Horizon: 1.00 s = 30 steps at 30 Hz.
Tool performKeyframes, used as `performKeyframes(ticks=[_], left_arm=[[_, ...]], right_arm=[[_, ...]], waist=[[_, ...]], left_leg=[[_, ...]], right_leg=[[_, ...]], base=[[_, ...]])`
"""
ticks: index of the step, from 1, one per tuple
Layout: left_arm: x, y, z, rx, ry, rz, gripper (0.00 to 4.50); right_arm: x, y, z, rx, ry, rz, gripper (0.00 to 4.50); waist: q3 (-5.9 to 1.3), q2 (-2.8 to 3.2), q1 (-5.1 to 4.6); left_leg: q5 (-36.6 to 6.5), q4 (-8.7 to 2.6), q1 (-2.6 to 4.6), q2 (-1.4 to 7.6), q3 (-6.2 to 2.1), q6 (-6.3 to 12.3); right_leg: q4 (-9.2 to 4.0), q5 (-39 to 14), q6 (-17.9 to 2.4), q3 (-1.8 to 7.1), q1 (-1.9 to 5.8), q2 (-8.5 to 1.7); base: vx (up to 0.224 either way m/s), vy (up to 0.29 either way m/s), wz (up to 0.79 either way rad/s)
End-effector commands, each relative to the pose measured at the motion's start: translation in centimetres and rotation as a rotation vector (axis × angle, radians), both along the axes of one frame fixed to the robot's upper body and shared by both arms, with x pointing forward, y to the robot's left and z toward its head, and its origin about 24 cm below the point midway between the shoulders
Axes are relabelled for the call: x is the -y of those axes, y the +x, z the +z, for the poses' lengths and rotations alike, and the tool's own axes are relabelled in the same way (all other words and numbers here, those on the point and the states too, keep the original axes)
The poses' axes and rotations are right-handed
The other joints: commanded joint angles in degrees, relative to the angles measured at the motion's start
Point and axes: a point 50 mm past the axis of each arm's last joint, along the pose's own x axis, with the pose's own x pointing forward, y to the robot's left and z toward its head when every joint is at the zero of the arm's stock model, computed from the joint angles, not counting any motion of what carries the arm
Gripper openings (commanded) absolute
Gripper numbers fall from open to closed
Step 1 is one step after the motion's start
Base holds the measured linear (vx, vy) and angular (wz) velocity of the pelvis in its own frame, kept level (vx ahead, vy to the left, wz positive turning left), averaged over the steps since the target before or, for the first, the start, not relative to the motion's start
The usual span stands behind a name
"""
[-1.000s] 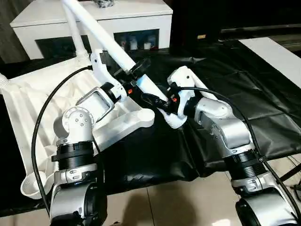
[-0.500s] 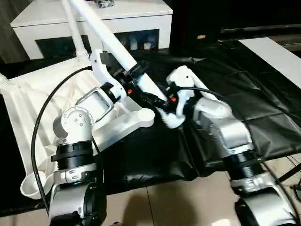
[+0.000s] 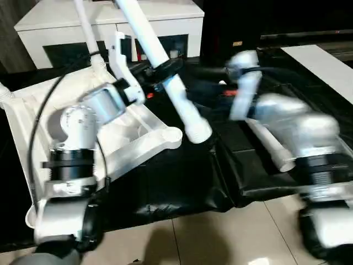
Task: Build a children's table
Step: Pick table leg
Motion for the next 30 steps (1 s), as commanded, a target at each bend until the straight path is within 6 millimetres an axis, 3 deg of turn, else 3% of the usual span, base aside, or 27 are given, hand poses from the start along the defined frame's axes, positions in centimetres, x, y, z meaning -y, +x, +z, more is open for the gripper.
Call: performKeyframes(ticks=[1,12,19,28,30], left_arm=[[0.7,0.0,0.3,0.012,0.030,-0.052,1.82],[1.0,-0.4,0.2,0.032,0.066,-0.146,1.82],[2.2,-1.3,-0.2,0.080,0.163,-0.234,1.82],[2.9,-1.7,-0.3,0.118,0.247,-0.309,1.82],[3.0,-1.8,-0.3,0.125,0.259,-0.320,1.82]], right_arm=[[-0.3,-0.4,-0.3,-0.050,0.020,0.064,2.92],[0.0,-1.3,-1.6,-0.100,-0.061,0.158,2.92],[-1.1,-1.2,-2.9,-0.092,-0.158,0.164,2.92],[-1.7,-1.3,-3.7,-0.112,-0.224,0.220,2.92],[-1.7,-1.4,-3.9,-0.117,-0.240,0.229,2.66]], waist=[[-4.80,-0.92,0.26],[-4.71,-1.06,0.52],[-4.42,-1.24,0.48],[-4.30,-1.33,0.45],[-4.24,-1.38,0.42]], left_leg=[[-0.7,-2.81,0.70,0.02,0.27,4.02],[-1.2,-2.79,0.78,0.21,0.31,3.36],[-3.7,-2.96,0.85,0.36,0.33,1.84],[-4.6,-3.00,0.78,0.25,0.31,1.23],[-4.9,-3.06,0.81,0.27,0.27,1.12]], right_leg=[[-2.66,6.1,-16.2,1.59,4.31,-2.34],[-2.78,3.4,-16.1,1.55,4.00,-2.38],[-3.01,-0.8,-15.3,1.73,3.80,-2.52],[-3.11,-2.6,-14.4,1.79,3.72,-2.47],[-3.19,-3.2,-14.3,1.76,3.71,-2.46]], base=[[0.000,0.000,0.00],[0.000,0.000,0.00],[0.000,0.000,0.00],[0.000,0.000,0.00],[0.000,0.000,0.00]])
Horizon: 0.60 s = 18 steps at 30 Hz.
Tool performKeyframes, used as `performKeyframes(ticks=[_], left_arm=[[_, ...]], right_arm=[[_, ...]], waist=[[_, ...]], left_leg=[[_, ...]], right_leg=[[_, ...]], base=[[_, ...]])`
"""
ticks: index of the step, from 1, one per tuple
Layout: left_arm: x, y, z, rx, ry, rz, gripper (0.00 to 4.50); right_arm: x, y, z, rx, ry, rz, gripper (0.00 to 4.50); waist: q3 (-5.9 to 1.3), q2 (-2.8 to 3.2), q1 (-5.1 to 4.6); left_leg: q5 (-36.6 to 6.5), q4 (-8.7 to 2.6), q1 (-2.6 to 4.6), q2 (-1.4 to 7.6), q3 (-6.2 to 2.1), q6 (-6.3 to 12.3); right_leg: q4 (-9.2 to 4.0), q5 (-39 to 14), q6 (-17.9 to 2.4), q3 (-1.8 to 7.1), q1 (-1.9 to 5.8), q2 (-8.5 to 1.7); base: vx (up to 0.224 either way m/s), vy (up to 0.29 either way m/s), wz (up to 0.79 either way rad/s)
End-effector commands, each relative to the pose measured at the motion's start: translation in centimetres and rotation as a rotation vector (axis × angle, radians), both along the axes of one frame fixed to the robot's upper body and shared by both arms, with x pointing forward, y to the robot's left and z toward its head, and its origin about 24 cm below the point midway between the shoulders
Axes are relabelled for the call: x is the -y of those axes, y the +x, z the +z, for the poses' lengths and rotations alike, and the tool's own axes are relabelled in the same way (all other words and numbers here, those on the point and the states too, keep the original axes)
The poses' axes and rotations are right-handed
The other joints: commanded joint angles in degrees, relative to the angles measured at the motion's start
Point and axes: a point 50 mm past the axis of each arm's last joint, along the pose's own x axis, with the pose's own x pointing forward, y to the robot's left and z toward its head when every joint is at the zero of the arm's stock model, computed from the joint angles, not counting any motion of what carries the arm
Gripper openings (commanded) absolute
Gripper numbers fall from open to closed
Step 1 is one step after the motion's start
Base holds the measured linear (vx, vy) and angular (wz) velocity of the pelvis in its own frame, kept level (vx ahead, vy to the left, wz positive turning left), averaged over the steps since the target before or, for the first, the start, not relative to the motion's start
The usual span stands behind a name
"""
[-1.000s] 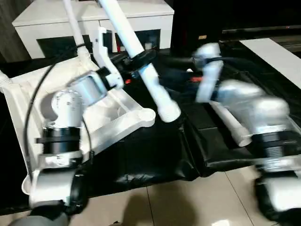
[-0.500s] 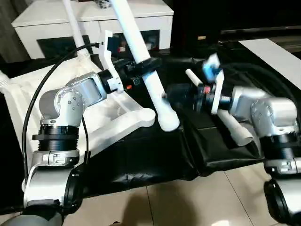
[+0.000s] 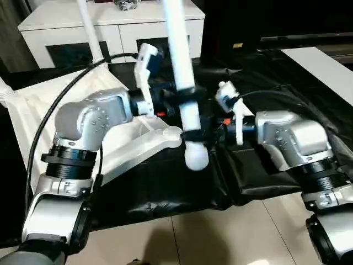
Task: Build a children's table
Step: Pick table leg
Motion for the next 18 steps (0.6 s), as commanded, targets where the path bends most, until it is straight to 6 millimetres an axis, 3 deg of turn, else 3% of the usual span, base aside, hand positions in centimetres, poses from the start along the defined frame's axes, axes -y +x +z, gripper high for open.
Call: performKeyframes(ticks=[1,9,18], left_arm=[[0.1,-0.3,0.7,0.053,0.014,-0.020,1.82],[0.3,-0.5,0.9,0.059,0.000,-0.044,1.82],[0.6,-0.9,1.2,0.055,-0.030,-0.083,1.82]], right_arm=[[0.1,0.1,0.2,0.020,-0.033,0.009,2.59],[0.0,-0.1,-0.5,0.007,-0.062,0.035,1.92],[-0.4,-0.2,-1.0,-0.006,-0.061,0.065,1.84]], waist=[[-4.51,-0.97,0.02],[-4.54,-1.15,0.00],[-4.55,-1.24,0.03]], left_leg=[[-5.0,-3.46,0.75,0.28,0.32,1.32],[-4.1,-3.41,0.66,0.24,0.32,1.66],[-4.0,-3.39,0.68,0.28,0.30,1.80]], right_leg=[[-3.84,-3.0,-14.3,1.76,3.80,-2.44],[-3.66,-1.9,-14.5,1.76,3.81,-2.41],[-3.55,-1.2,-15.0,1.74,3.85,-2.44]], base=[[0.000,0.000,0.00],[0.000,0.000,0.00],[0.000,0.000,0.00]])
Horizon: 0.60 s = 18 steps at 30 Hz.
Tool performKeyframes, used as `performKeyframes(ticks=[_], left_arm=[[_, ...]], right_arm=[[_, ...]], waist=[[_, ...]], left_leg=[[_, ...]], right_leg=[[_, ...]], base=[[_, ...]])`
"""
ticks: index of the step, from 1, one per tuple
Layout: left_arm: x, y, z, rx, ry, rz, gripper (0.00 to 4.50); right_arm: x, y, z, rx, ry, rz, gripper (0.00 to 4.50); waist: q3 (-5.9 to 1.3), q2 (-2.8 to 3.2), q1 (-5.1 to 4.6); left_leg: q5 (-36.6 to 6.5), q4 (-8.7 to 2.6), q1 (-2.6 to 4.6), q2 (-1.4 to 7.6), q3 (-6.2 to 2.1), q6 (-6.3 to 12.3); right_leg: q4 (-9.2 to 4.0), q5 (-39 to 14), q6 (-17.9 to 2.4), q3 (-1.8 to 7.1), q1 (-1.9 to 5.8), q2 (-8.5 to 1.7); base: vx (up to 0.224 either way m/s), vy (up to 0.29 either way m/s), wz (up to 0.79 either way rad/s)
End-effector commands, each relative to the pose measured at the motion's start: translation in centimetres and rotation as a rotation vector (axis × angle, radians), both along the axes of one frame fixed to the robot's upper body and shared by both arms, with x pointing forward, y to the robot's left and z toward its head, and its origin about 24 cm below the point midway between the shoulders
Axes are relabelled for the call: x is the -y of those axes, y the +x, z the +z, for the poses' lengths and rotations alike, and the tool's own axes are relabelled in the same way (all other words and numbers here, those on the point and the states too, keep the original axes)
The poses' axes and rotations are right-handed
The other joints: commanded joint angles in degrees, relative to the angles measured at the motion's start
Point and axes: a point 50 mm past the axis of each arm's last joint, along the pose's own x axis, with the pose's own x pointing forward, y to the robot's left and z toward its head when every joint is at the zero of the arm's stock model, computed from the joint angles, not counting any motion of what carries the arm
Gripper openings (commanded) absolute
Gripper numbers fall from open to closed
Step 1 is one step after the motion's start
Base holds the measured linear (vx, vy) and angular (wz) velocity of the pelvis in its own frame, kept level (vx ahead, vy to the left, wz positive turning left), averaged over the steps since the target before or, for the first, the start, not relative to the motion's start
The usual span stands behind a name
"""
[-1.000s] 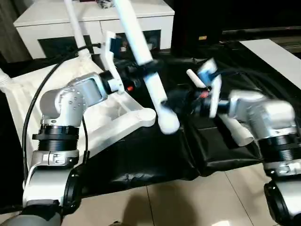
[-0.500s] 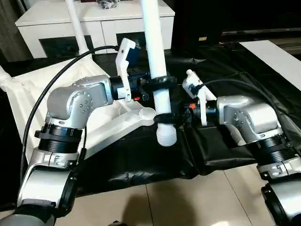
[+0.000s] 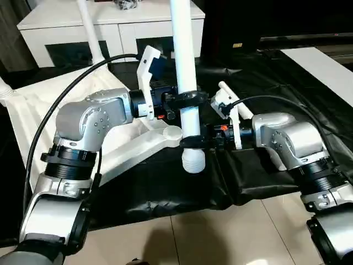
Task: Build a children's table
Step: Pick table leg
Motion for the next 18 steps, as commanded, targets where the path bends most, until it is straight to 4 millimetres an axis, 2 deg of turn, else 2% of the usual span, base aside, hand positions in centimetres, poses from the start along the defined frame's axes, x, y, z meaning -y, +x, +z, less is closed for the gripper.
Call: performKeyframes(ticks=[1,7,8,9,11,13,18], left_arm=[[0.49,-0.71,1.28,0.045,-0.045,-0.061,1.82],[0.48,-0.74,1.18,0.049,-0.037,-0.072,1.81],[0.50,-0.82,1.12,0.051,-0.031,-0.082,1.81],[0.51,-0.89,1.03,0.053,-0.022,-0.090,1.81],[0.51,-0.98,0.94,0.055,-0.016,-0.100,1.81],[0.50,-1.05,0.93,0.055,-0.015,-0.108,1.81],[0.54,-1.25,1.01,0.060,-0.023,-0.127,1.81]], right_arm=[[-0.04,0.00,-0.65,-0.018,-0.032,0.000,1.84],[-0.16,-0.08,-0.69,-0.006,-0.027,0.007,1.84],[-0.20,-0.11,-0.64,-0.001,-0.021,0.012,2.19],[-0.24,-0.17,-0.61,-0.004,-0.013,0.018,2.19],[-0.27,-0.25,-0.60,-0.007,-0.012,0.027,2.56],[-0.29,-0.31,-0.61,-0.004,-0.016,0.033,2.75],[-0.35,-0.39,-0.62,0.000,-0.014,0.040,2.85]], waist=[[-4.75,-0.89,0.11],[-4.74,-0.90,0.09],[-4.72,-0.91,0.08],[-4.70,-0.93,0.09],[-4.72,-0.90,0.09],[-4.69,-0.92,0.10],[-4.67,-1.01,0.11]], left_leg=[[-3.9,-3.38,0.69,0.27,0.32,1.86],[-3.9,-3.36,0.68,0.26,0.33,1.97],[-4.0,-3.39,0.69,0.25,0.31,1.94],[-4.2,-3.40,0.69,0.26,0.31,1.89],[-4.2,-3.41,0.75,0.29,0.30,1.78],[-4.0,-3.40,0.74,0.34,0.32,1.91],[-4.3,-3.41,0.71,0.34,0.30,1.72]], right_leg=[[-3.57,-0.9,-15.2,1.74,3.84,-2.42],[-3.52,-0.5,-15.3,1.73,3.86,-2.41],[-3.54,-0.6,-15.3,1.72,3.86,-2.39],[-3.56,-0.9,-15.3,1.73,3.87,-2.42],[-3.57,-1.1,-15.2,1.72,3.85,-2.42],[-3.54,-0.6,-15.6,1.72,3.81,-2.43],[-3.52,-1.1,-15.4,1.76,3.89,-2.48]], base=[[0.000,0.000,0.00],[0.000,0.000,0.00],[0.000,0.000,0.00],[0.000,0.000,0.00],[0.000,0.000,0.00],[0.000,0.000,0.00],[0.000,0.000,0.00]])
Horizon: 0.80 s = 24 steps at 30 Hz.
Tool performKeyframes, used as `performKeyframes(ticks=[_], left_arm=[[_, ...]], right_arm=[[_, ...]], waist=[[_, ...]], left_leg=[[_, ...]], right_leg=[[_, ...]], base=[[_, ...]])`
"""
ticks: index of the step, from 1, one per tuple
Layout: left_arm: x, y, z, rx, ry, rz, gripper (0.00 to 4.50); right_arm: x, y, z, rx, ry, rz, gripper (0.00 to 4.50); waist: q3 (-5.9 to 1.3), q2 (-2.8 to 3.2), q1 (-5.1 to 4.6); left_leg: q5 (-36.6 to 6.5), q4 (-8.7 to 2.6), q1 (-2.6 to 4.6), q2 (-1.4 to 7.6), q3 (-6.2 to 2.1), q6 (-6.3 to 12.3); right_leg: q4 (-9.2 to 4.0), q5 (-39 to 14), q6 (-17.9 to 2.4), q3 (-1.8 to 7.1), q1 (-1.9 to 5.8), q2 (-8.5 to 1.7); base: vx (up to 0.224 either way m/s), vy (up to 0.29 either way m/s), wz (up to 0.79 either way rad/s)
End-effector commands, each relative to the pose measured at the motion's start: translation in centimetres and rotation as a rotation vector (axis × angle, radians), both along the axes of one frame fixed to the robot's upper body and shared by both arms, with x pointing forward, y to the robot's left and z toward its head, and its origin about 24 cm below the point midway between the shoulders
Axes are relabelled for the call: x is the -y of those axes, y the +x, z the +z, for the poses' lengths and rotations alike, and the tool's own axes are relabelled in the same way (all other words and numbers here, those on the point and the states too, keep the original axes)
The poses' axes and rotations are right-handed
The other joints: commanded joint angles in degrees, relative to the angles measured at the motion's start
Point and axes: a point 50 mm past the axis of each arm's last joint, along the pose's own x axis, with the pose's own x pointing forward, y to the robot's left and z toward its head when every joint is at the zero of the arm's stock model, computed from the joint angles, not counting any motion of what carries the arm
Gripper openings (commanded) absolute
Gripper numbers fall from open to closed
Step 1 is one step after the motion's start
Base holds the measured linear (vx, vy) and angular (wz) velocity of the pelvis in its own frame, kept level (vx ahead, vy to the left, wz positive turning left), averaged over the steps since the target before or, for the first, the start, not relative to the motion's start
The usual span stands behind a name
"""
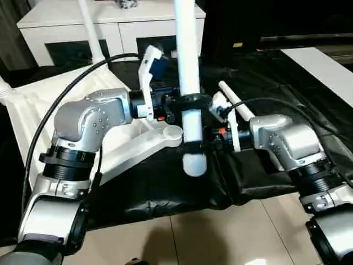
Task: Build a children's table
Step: Pick table leg
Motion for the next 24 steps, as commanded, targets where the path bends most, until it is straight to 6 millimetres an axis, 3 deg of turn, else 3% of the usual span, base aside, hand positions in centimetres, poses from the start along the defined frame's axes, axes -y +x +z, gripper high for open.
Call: performKeyframes(ticks=[1,3,13,16,18,21,24], left_arm=[[0.37,-0.57,0.66,0.034,-0.025,-0.052,1.81],[0.36,-0.59,0.67,0.035,-0.027,-0.054,1.81],[0.21,-0.54,0.71,0.041,-0.027,-0.055,1.81],[0.11,-0.43,0.64,0.065,-0.009,-0.042,1.81],[-0.01,-0.23,0.46,0.025,-0.017,-0.032,2.51],[-0.30,-0.02,0.40,0.010,-0.020,-0.015,2.57],[-0.61,-0.13,0.49,0.004,-0.030,-0.023,2.94]], right_arm=[[0.04,-0.12,-0.27,0.005,-0.011,0.001,2.85],[0.03,-0.16,-0.27,0.004,-0.009,0.006,2.85],[0.05,-0.20,-0.24,-0.006,0.004,0.019,1.95],[0.07,-0.13,-0.18,-0.004,0.006,0.017,1.90],[0.09,-0.03,-0.15,0.001,0.010,0.009,1.88],[0.13,0.07,-0.09,0.006,0.017,-0.004,1.87],[0.24,0.12,0.02,0.011,0.036,-0.026,1.86]], waist=[[-4.74,-0.81,0.06],[-4.76,-0.82,0.08],[-4.77,-0.81,0.09],[-4.81,-0.80,0.11],[-4.80,-0.77,0.09],[-4.82,-0.71,0.08],[-4.83,-0.48,0.08]], left_leg=[[-4.2,-3.45,0.68,0.33,0.30,1.77],[-4.3,-3.44,0.69,0.31,0.31,1.76],[-4.4,-3.42,0.72,0.33,0.31,1.90],[-4.2,-3.39,0.71,0.32,0.31,1.88],[-4.1,-3.41,0.71,0.31,0.30,1.94],[-4.0,-3.37,0.72,0.27,0.32,1.98],[-4.3,-3.39,0.76,0.29,0.27,1.79]], right_leg=[[-3.55,-1.1,-15.3,1.74,3.86,-2.43],[-3.57,-1.3,-15.2,1.74,3.88,-2.44],[-3.56,-1.2,-15.4,1.74,3.86,-2.45],[-3.56,-1.0,-15.3,1.76,3.86,-2.44],[-3.47,-0.6,-15.4,1.73,3.83,-2.37],[-3.50,-0.3,-15.6,1.73,3.84,-2.40],[-3.50,-0.4,-15.6,1.71,3.80,-2.38]], base=[[0.000,0.000,0.00],[0.000,0.000,0.00],[0.000,0.000,0.00],[0.000,0.000,0.00],[0.000,0.000,0.00],[0.000,0.000,0.00],[0.000,0.000,0.00]])
